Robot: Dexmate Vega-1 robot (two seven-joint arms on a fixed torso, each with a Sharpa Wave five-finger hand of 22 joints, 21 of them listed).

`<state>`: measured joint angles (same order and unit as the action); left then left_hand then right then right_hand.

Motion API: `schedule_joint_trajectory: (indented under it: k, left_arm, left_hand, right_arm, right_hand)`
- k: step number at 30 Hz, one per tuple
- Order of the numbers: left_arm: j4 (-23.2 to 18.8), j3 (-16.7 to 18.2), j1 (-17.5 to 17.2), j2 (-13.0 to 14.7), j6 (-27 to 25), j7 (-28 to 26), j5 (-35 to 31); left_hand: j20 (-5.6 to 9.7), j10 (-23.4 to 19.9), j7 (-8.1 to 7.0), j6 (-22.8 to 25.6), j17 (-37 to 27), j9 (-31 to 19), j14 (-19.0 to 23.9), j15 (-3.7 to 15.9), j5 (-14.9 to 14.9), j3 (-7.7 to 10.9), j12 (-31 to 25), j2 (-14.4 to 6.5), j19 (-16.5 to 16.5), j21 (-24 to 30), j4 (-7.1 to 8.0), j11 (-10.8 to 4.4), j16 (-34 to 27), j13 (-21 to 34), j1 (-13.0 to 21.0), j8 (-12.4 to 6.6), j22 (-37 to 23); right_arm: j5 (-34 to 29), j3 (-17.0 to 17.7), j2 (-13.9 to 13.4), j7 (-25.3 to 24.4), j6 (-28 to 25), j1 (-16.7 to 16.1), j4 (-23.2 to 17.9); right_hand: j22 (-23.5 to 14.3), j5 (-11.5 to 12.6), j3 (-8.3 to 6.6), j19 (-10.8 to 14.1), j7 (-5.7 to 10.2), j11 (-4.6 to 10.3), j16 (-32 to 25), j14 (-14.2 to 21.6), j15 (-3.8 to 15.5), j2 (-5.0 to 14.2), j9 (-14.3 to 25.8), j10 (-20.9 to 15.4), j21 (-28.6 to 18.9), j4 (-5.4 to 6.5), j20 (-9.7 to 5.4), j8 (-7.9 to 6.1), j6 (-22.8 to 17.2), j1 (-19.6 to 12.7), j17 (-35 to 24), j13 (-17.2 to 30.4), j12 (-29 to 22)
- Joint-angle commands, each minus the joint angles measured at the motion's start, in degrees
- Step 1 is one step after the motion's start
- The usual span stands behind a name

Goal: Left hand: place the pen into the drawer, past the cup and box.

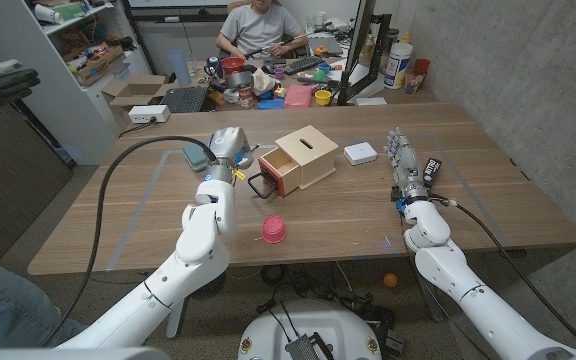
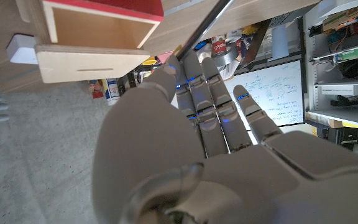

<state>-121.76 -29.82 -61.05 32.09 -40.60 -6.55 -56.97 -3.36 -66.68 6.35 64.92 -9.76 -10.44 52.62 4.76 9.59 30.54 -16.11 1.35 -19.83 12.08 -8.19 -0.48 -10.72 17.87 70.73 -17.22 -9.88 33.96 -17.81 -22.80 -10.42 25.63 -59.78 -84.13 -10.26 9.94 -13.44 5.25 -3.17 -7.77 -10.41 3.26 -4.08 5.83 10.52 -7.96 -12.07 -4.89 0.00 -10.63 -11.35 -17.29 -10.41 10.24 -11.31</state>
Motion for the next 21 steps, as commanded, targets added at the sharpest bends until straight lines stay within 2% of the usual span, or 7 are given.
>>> schedule_joint_trajectory:
  k: [1,3,5,7,10,15,21]
  left_arm:
    - [-0.3,2.8,1.0,1.0,11.8,-4.8,12.0]
    - [0.8,5.1,0.9,1.6,17.9,-6.1,18.9]
    - [2.7,7.5,0.6,1.9,24.1,-7.4,26.4]
    - [4.7,8.4,0.7,2.3,28.9,-9.2,30.9]
    - [7.2,7.6,1.5,3.5,33.5,-12.0,32.5]
    - [11.0,6.4,3.5,5.0,40.2,-12.9,36.5]
    - [15.8,4.6,6.1,6.2,47.5,-14.3,38.0]
  left_hand:
    - [0.67,-4.6,-2.01,4.5,-0.1,-1.0,0.0,2.15,0.5,0.7,-0.1,-0.1,-0.4,0.0,0.97,-5.21,0.1,0.3,-0.5,-0.3,-0.1]
    - [0.89,-4.7,-2.2,4.6,-0.2,-1.0,-0.1,2.48,0.5,0.71,0.0,-0.2,-0.5,-0.1,1.06,-5.52,0.2,0.4,-0.6,-0.34,-0.1]
    - [1.46,-4.6,-3.05,4.8,-0.2,-1.0,-0.6,3.23,0.6,0.6,0.2,0.1,-0.6,-0.2,1.25,-6.33,0.3,0.5,-1.0,-0.38,-0.1]
    - [1.78,-4.5,-3.15,4.8,-0.2,-1.0,-0.7,3.43,0.6,0.57,0.3,0.1,-0.6,-0.2,1.38,-6.8,0.3,0.6,-1.2,-0.37,-0.1]
    - [2.5,-4.6,-3.48,4.9,-0.3,-0.9,-0.9,3.77,0.6,0.55,0.4,0.1,-0.7,-0.2,1.58,-7.4,0.2,0.7,-1.5,-0.38,-0.1]
    - [3.21,-4.7,-4.27,5.2,-0.3,-0.9,-0.9,4.51,0.7,0.58,0.5,0.3,-0.8,-0.3,1.75,-7.89,0.1,0.7,-1.9,-0.51,-0.1]
    - [3.87,-4.8,-4.8,5.2,-0.4,-0.8,-0.8,4.92,0.8,0.57,0.7,0.4,-0.8,-0.4,1.96,-8.41,0.0,0.8,-2.3,-0.5,-0.1]
  right_arm:
    - [-0.6,0.6,-0.6,-1.6,1.8,-1.7,-1.4]
    - [-0.6,0.7,-0.7,-1.9,1.9,-2.1,-1.6]
    - [-0.7,0.8,-0.7,-2.2,2.0,-2.4,-1.7]
    - [-0.7,0.8,-0.6,-2.4,2.3,-2.7,-1.7]
    - [-0.8,0.8,-0.7,-2.6,2.3,-3.1,-1.9]
    - [-1.0,0.7,-0.7,-3.1,2.3,-3.5,-2.2]
    - [-1.0,0.6,-0.5,-3.4,2.3,-3.8,-2.2]
  right_hand:
    - [-0.3,0.3,0.24,-0.3,0.0,0.23,-0.2,-0.2,-0.08,0.02,0.3,0.0,0.1,-0.01,0.1,-0.39,0.0,0.0,-0.1,0.3,-0.4]
    - [-0.3,0.3,0.25,-0.3,0.05,0.24,-0.2,-0.3,-0.11,0.02,0.3,0.0,0.1,-0.01,0.1,-0.4,-0.1,0.0,-0.1,0.3,-0.4]
    - [-0.3,0.3,0.25,-0.3,0.03,0.24,-0.2,-0.3,-0.08,0.03,0.3,0.0,0.1,0.0,0.08,-0.41,-0.1,0.0,-0.1,0.3,-0.4]
    - [-0.3,0.3,0.24,-0.3,0.05,0.21,-0.2,-0.3,-0.14,0.05,0.3,0.1,0.1,-0.01,0.11,-0.4,-0.1,0.0,-0.1,0.3,-0.4]
    - [-0.3,0.3,0.25,-0.3,0.07,0.29,-0.2,-0.4,-0.03,0.09,0.3,0.1,0.2,0.01,0.04,-0.42,-0.1,0.1,-0.1,0.3,-0.4]
    - [-0.3,0.3,0.29,-0.3,0.04,0.31,-0.2,-0.4,-0.08,0.06,0.3,0.0,0.2,-0.01,0.07,-0.43,-0.1,0.1,-0.1,0.3,-0.4]
    - [-0.3,0.3,0.29,-0.3,0.06,0.28,-0.2,-0.3,-0.17,0.07,0.3,0.0,0.2,-0.02,0.09,-0.44,-0.1,0.1,-0.1,0.3,-0.4]
